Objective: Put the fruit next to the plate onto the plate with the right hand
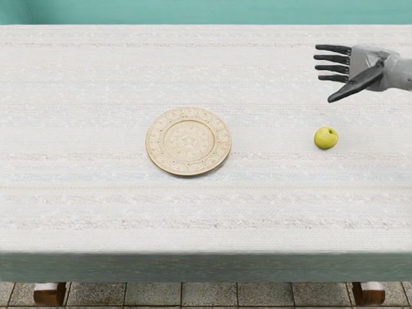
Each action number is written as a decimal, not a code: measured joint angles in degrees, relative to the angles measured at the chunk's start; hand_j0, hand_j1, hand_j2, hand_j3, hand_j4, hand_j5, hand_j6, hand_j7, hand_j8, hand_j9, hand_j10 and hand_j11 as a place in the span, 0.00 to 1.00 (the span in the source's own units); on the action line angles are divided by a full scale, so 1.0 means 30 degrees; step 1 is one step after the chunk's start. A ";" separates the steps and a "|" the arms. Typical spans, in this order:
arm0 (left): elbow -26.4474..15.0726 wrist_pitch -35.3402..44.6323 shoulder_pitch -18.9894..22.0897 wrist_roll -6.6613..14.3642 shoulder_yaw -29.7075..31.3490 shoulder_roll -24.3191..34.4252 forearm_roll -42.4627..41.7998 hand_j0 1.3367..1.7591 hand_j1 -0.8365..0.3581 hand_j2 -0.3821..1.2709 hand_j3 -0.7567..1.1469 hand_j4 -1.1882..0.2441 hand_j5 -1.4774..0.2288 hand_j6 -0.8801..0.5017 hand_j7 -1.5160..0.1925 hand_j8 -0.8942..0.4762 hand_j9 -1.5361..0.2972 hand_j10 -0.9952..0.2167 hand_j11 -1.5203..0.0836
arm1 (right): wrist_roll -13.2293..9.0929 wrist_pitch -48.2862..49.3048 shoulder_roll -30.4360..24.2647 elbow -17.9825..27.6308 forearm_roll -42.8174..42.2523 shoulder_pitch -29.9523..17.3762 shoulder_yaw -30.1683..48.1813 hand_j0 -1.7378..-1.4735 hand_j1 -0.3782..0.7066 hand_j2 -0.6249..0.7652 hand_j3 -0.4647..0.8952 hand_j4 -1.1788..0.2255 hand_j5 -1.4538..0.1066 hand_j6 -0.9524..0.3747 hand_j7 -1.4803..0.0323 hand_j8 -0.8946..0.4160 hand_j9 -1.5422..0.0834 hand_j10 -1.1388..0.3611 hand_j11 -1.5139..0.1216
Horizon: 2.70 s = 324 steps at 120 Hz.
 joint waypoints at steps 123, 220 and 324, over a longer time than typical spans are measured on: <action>0.0000 0.0000 0.0000 0.0000 0.0000 0.0000 0.0005 0.76 0.76 0.26 0.40 0.67 0.69 0.47 0.71 0.48 0.67 0.63 0.76 | -0.4457 -1.2592 -0.3106 1.1038 -0.8646 0.3104 -0.6194 0.30 0.07 0.44 0.34 0.81 0.90 0.68 0.94 0.65 0.91 0.73 0.89; 0.0000 0.0002 0.0000 0.0001 0.0001 0.0000 0.0006 0.76 0.76 0.26 0.40 0.67 0.69 0.47 0.71 0.48 0.67 0.63 0.76 | -0.7592 -2.1843 0.1641 1.2166 -0.9350 0.3868 -1.0791 0.30 0.09 0.44 0.34 0.79 0.88 0.67 0.93 0.63 0.90 0.72 0.88; 0.0000 -0.0002 0.0001 -0.0001 -0.0003 0.0000 0.0008 0.76 0.76 0.26 0.40 0.67 0.69 0.47 0.71 0.48 0.67 0.63 0.76 | -0.7621 -2.1783 0.2168 1.0692 -0.9690 0.2974 -1.0742 0.30 0.40 0.41 0.34 0.56 0.66 0.44 0.68 0.41 0.68 0.48 0.65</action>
